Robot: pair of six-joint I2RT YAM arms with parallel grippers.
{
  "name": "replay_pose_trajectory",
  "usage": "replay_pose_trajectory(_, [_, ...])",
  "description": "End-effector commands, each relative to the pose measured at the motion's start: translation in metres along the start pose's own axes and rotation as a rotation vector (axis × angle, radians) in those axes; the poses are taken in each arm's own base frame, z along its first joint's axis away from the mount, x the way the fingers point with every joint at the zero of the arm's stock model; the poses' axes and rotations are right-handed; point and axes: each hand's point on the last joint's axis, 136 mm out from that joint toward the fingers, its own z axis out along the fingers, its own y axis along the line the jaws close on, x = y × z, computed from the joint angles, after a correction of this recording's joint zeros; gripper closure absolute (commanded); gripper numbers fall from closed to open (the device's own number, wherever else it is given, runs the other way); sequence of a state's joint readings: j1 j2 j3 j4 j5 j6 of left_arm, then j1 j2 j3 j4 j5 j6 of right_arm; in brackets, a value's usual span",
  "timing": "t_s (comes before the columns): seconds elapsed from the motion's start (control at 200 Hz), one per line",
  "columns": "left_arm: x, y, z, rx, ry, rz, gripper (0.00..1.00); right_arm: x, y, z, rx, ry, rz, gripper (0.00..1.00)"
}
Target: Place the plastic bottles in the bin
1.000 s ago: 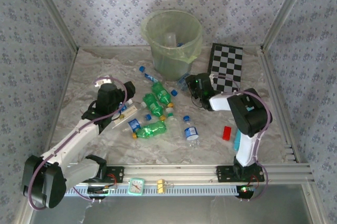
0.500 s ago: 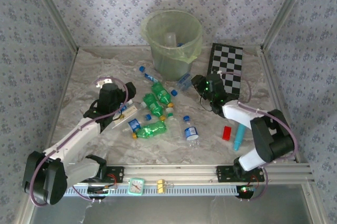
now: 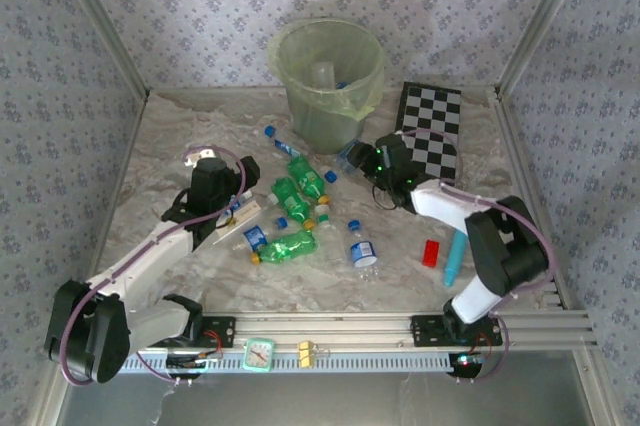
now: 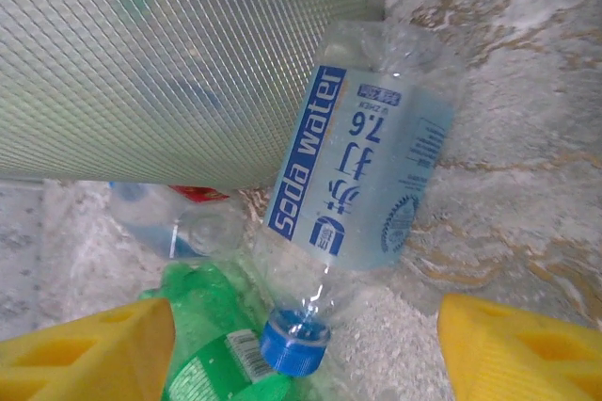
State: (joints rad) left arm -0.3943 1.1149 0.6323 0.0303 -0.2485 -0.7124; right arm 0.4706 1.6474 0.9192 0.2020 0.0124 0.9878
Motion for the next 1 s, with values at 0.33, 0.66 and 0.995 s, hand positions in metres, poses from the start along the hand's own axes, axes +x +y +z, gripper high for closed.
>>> replay_pose_trajectory(0.33, [-0.01,0.007,-0.008,-0.016,-0.045,0.006,0.0,0.011,-0.028,0.069,0.21,0.055,-0.003,0.14])
replay_pose_trajectory(0.66, [-0.011,0.009,-0.008,-0.018,-0.048,-0.001,0.0,0.015,-0.043,0.093,0.282,0.064,0.014,0.14])
replay_pose_trajectory(0.995, [-0.013,0.008,-0.01,-0.015,-0.053,-0.004,0.0,0.02,-0.053,0.092,0.278,0.062,0.029,0.42])
